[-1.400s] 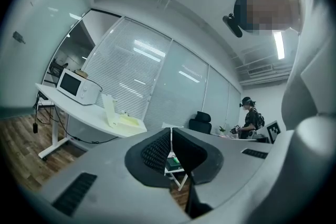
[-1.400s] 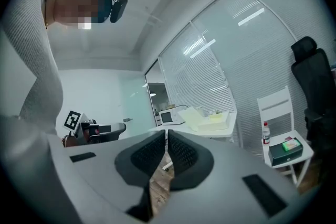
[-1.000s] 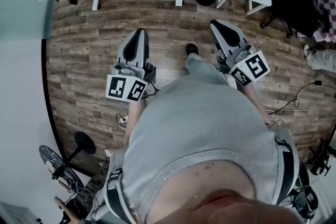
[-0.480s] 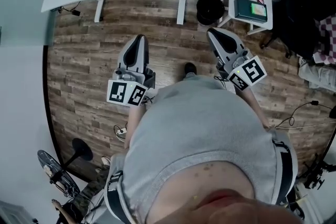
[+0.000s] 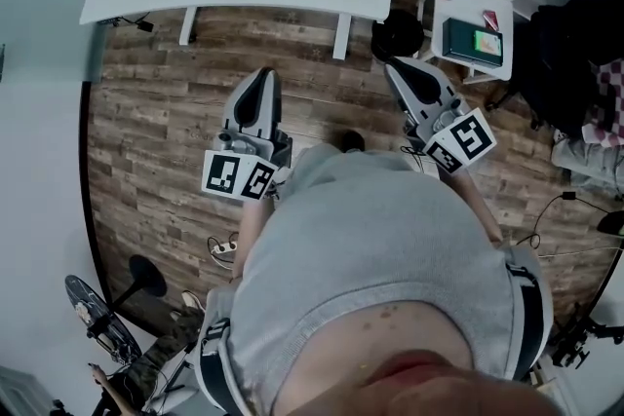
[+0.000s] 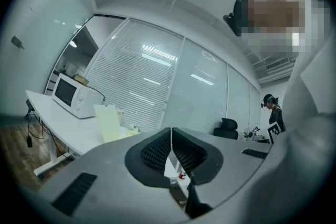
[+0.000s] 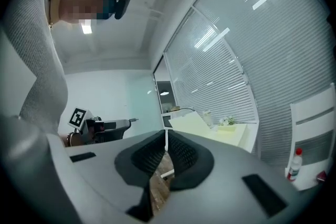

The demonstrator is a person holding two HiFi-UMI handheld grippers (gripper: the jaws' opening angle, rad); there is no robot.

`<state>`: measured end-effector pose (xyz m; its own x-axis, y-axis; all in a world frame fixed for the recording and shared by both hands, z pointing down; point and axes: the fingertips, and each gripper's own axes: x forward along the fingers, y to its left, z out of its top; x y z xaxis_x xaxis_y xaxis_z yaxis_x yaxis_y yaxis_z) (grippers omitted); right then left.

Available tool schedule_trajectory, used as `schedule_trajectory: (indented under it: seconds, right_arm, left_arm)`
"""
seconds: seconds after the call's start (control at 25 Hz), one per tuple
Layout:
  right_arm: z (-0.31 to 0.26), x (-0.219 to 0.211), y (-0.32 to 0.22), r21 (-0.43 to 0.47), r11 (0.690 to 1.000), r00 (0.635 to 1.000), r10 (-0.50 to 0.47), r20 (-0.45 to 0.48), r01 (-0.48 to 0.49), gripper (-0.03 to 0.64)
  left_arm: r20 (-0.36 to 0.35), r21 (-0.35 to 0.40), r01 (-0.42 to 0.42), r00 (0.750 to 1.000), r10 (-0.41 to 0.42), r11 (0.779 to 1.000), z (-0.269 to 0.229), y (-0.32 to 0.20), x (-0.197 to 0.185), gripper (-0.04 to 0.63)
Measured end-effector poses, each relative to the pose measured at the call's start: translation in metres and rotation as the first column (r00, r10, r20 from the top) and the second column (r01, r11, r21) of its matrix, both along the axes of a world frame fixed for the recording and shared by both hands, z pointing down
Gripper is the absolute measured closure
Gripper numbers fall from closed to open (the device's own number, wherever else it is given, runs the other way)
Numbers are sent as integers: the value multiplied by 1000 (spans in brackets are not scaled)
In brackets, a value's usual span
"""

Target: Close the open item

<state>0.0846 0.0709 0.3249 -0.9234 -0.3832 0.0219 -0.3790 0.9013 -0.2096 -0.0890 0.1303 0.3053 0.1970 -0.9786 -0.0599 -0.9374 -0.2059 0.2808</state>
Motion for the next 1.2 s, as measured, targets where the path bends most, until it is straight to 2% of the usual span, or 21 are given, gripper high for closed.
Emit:
schedule_trajectory:
  seconds: [0.56, 0.96, 1.2]
  right_arm:
    - [-11, -29, -7, -4, 1000, 1000, -21, 13, 21, 548]
    - [-7, -15, -5, -7, 1000, 1000, -13, 24, 14, 548]
    - [3, -10, -2, -24, 999, 999, -40, 13, 40, 548]
  left_arm:
    - [-5, -21, 0, 1000, 0, 1000, -1, -7, -21, 578]
    - [-17, -24, 17, 1000, -17, 1000, 5, -1, -14, 578]
    - [12, -34, 35, 999, -35, 999, 9, 7, -4, 578]
